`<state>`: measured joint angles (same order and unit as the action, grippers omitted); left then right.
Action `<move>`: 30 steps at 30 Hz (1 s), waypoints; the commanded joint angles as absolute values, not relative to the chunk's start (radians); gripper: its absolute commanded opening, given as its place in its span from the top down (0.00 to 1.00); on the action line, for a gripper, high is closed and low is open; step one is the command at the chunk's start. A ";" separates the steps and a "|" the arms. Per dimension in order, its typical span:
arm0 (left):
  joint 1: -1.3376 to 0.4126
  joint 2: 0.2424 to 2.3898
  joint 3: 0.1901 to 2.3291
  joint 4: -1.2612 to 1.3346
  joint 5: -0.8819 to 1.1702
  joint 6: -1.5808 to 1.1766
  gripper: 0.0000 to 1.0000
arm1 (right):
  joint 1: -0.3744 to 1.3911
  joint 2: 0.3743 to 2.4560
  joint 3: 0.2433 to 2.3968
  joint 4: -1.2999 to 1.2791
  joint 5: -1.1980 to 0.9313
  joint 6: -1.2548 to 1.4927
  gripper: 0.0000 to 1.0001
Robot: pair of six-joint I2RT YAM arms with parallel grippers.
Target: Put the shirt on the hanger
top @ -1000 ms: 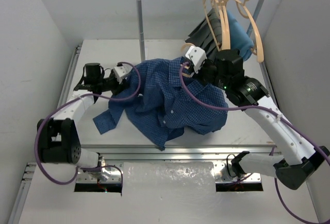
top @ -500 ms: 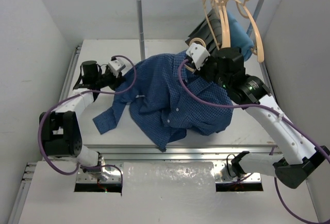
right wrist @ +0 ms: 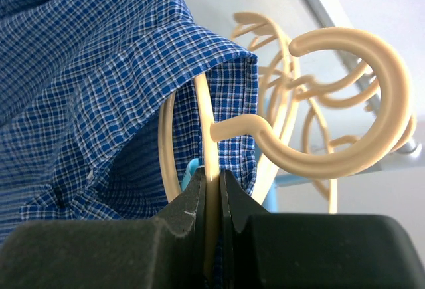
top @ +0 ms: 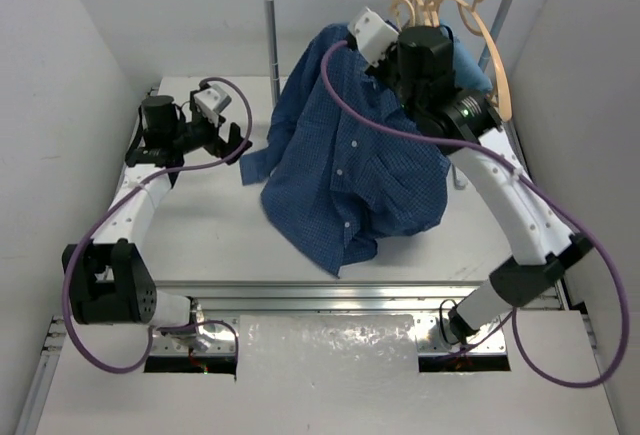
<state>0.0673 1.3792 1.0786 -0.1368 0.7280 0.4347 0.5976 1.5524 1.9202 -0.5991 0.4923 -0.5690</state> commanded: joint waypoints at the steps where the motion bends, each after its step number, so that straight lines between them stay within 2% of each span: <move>1: -0.029 1.301 1.095 -0.276 0.698 0.442 0.00 | 0.603 1.624 2.089 -0.597 0.620 -0.571 1.00; 6: -0.162 1.166 1.058 -0.288 0.687 0.465 0.00 | 0.614 1.727 2.175 -0.565 0.652 -0.560 1.00; 12: -0.170 1.132 1.063 -0.356 0.709 0.475 0.00 | 0.615 1.798 2.192 -0.395 0.699 -0.661 1.00; 18: -0.170 1.138 1.040 -0.337 0.695 0.492 0.00 | 0.601 1.930 2.332 -0.221 0.755 -0.825 1.00; 30: -0.169 1.141 1.012 -0.364 0.690 0.519 0.01 | 0.483 1.974 2.338 -0.209 0.703 -0.689 1.00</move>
